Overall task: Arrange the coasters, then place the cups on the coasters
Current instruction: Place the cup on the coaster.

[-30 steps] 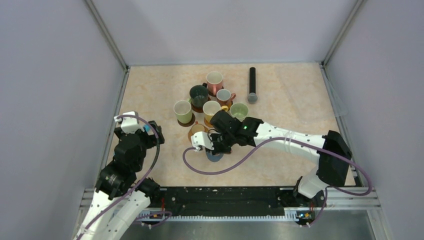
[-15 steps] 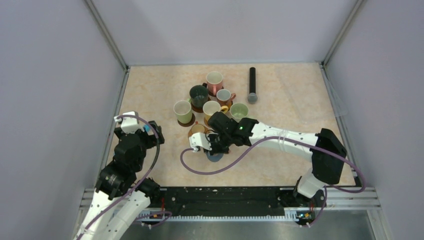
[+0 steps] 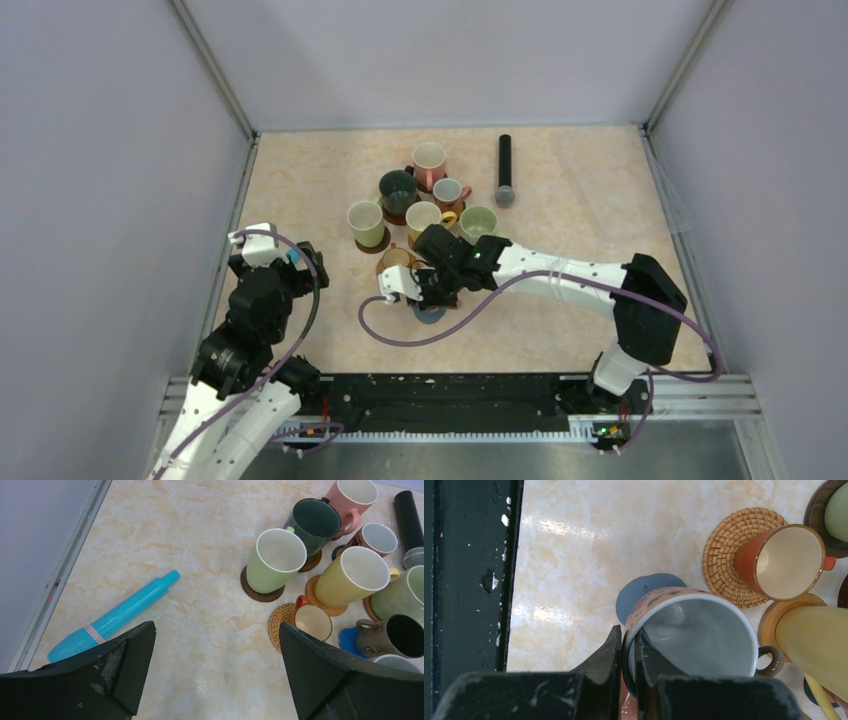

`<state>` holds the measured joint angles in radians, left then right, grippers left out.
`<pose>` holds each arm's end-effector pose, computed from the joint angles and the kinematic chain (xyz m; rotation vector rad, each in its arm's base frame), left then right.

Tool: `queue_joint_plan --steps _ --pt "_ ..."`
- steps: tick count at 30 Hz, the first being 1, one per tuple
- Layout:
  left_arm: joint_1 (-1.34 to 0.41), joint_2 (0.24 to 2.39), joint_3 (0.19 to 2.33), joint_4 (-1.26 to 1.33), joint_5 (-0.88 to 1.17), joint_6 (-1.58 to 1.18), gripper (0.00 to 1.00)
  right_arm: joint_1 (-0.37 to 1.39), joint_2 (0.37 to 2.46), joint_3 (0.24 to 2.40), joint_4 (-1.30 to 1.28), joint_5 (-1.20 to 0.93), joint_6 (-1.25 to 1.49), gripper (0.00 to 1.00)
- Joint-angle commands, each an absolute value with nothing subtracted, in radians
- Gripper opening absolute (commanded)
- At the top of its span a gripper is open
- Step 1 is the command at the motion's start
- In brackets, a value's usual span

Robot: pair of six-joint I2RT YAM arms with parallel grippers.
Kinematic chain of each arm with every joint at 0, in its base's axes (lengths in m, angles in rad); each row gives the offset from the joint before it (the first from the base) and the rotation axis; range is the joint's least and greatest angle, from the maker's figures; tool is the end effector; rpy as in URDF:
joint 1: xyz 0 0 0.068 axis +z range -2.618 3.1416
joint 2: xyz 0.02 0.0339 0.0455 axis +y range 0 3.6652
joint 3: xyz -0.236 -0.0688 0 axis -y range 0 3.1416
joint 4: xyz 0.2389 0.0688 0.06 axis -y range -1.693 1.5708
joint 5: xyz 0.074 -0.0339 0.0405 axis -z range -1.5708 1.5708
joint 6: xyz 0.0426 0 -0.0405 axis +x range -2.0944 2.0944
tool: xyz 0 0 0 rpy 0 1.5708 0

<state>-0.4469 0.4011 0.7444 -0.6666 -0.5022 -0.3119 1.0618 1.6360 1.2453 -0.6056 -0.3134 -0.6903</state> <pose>0.1108 -0.0304 0.3072 -0.2127 1.8411 -0.0515 0.1549 0.3045 0.2174 -2.0612 1.5608 0.5419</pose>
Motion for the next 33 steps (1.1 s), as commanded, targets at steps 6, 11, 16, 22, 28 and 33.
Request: queue_joint_plan --steps 6,11,16,22,28,33 --pt "-0.448 0.405 0.758 -0.629 -0.508 -0.304 0.99 1.049 1.652 1.277 -0.533 -0.351 -0.715 0.00" --pt "-0.448 0.405 0.759 -0.629 -0.509 -0.303 0.99 1.047 1.653 1.276 -0.533 -0.354 -0.714 0.00" --pt "-0.447 0.404 0.758 -0.629 -0.508 -0.302 0.99 1.047 1.661 1.278 -0.534 -0.362 -0.706 0.00" --pt "-0.448 0.401 0.758 -0.629 -0.508 -0.303 0.99 1.048 1.669 1.278 -0.533 -0.361 -0.705 0.01" --pt "-0.447 0.401 0.758 -0.629 -0.509 -0.304 0.99 1.047 1.677 1.278 -0.536 -0.353 -0.699 0.06" --pt "-0.448 0.404 0.756 -0.630 -0.508 -0.303 0.99 1.047 1.670 1.284 -0.537 -0.347 -0.692 0.26"
